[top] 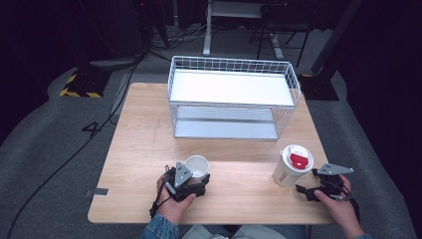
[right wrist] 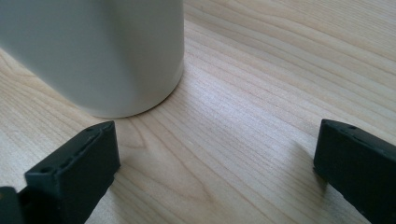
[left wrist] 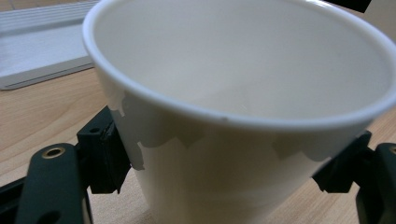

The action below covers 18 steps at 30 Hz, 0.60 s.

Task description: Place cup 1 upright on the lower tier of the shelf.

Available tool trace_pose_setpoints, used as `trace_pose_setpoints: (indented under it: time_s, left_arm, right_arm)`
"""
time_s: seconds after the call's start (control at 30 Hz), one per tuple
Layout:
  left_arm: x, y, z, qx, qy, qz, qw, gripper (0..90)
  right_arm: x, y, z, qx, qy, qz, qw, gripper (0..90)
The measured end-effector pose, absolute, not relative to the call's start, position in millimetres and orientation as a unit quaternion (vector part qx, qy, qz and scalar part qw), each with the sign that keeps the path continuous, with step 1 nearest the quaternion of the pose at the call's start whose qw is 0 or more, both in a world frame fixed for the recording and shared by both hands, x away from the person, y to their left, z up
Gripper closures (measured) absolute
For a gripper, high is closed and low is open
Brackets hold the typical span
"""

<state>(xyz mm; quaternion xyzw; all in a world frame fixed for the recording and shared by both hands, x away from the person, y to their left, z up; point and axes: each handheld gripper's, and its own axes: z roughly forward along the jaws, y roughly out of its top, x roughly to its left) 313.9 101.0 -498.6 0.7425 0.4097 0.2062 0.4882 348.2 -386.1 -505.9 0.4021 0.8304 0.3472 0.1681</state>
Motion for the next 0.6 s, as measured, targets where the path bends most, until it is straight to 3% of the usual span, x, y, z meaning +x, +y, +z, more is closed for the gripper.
trace_pose_setpoints:
  time_s: [0.6]
  left_arm:
    - [319.5,100.6,-481.0,0.742,0.406,0.200,0.494,21.7]
  right_arm:
    - [348.3,-386.2,-505.8,0.406,0.829,0.345,0.169,0.3]
